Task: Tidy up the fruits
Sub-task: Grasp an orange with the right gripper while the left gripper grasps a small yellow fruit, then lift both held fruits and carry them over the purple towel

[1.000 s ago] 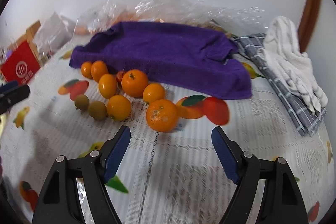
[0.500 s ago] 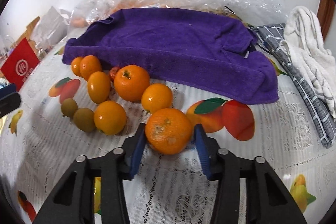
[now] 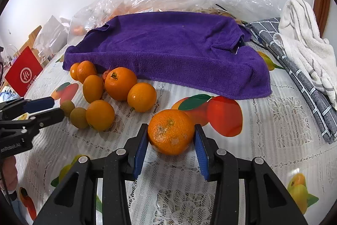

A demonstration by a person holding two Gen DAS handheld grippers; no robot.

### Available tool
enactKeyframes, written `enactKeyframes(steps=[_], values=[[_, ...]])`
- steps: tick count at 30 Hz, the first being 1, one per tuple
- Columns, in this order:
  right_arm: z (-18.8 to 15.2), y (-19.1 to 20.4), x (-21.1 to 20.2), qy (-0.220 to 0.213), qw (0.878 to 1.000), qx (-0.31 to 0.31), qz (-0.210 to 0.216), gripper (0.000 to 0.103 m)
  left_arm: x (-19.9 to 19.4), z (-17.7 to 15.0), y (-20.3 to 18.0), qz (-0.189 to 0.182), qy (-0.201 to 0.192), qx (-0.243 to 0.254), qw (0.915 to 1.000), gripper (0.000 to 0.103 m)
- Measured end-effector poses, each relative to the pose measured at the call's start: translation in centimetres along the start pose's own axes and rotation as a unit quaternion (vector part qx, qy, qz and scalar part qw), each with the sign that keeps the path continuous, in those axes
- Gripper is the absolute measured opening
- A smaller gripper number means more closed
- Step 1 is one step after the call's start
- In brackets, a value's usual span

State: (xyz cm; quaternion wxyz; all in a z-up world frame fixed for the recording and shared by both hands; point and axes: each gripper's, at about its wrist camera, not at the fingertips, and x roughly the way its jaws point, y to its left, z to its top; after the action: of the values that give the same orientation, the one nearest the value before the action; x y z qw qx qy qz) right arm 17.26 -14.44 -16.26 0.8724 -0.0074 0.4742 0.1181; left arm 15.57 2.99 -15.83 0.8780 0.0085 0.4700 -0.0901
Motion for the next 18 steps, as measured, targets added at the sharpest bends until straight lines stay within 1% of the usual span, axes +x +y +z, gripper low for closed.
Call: enactKeyframes(steps=[2,4,7,9,11,13,15,18], values=[[0.0,0.0,0.1,0.000,1.000,-0.002,-0.002,0.042,0.5,0.0,0.1,-0.001,0.004,-0.002,1.0000,0.046],[-0.1,0.1,0.0,-0.001,1.000,-0.003,-0.006,0.042,1.1,0.1,0.0,-0.002,0.007,-0.003,1.0000,0.043],[-0.2,0.3,0.0,-0.002,1.000,-0.006,-0.010,0.042,1.3,0.1,-0.2,0.001,-0.002,0.000,1.0000,0.038],[-0.2,0.5,0.0,0.000,1.000,-0.008,-0.013,0.042,1.4,0.1,-0.4,-0.005,-0.005,0.006,1.0000,0.030],[-0.2,0.7,0.1,-0.001,1.000,-0.013,-0.020,0.042,1.4,0.1,-0.6,-0.008,-0.011,0.012,0.9998,0.024],[-0.3,0.9,0.0,-0.001,1.000,-0.015,-0.023,0.042,1.4,0.0,-0.8,-0.004,-0.016,0.018,0.9997,0.024],[-0.3,0.8,0.0,-0.002,1.000,-0.013,-0.020,0.042,1.3,-0.2,-0.8,-0.008,-0.019,0.019,0.9996,0.024],[-0.3,0.4,-0.1,-0.004,1.000,-0.006,-0.011,0.042,1.1,-0.2,-0.4,-0.015,-0.024,0.007,0.9996,0.024]])
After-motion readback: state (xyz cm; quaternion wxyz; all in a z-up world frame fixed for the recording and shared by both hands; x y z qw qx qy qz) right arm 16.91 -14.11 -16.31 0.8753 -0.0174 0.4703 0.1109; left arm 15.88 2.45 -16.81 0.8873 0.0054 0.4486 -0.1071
